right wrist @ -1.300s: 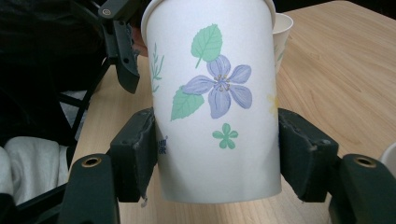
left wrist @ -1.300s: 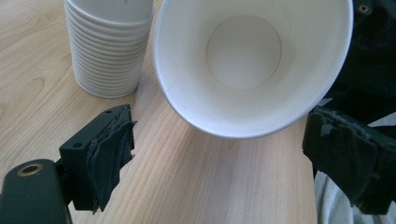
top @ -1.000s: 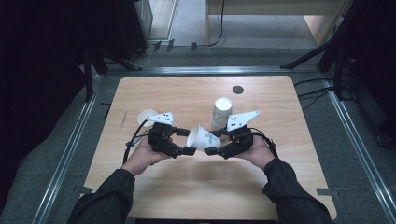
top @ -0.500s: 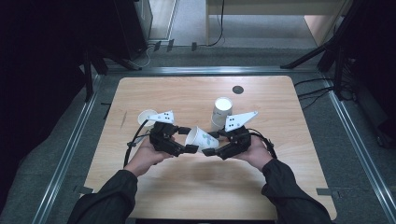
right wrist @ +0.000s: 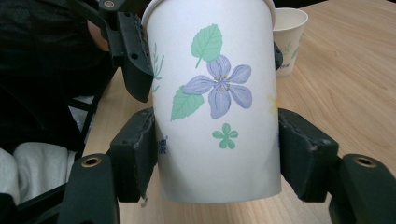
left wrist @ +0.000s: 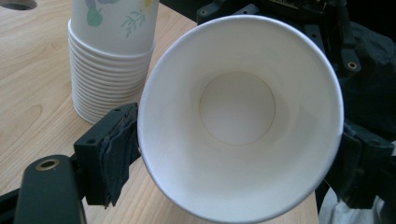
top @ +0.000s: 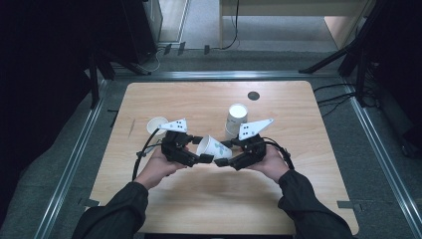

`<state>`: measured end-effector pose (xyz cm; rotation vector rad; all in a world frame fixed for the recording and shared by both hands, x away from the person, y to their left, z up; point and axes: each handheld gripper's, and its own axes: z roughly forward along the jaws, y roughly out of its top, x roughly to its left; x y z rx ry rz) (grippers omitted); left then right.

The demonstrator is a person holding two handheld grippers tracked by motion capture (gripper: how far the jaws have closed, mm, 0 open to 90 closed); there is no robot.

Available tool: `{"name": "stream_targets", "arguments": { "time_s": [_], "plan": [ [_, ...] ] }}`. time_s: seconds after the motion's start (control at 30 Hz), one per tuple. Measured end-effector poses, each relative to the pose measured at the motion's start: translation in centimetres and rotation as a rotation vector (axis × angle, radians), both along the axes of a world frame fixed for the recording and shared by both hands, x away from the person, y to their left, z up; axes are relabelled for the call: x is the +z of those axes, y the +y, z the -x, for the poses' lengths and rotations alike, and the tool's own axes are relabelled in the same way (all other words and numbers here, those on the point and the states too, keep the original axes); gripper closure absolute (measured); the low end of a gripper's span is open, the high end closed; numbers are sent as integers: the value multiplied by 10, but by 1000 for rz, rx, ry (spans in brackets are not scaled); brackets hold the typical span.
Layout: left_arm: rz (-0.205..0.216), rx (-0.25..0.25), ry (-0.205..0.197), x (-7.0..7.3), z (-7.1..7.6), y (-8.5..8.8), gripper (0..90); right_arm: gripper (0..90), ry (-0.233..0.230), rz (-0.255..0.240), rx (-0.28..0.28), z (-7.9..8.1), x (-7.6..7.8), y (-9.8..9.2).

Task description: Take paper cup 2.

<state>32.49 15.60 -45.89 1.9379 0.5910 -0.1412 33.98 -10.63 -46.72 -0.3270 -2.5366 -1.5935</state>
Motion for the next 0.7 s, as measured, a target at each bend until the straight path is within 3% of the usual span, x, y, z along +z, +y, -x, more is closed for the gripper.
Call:
{"name": "stream_targets", "arguments": {
  "time_s": [0.7],
  "plan": [
    [-3, -8, -18, 2, 1, 2, 217, 331, 15, 5, 8, -1, -2, 1]
  ]
}}
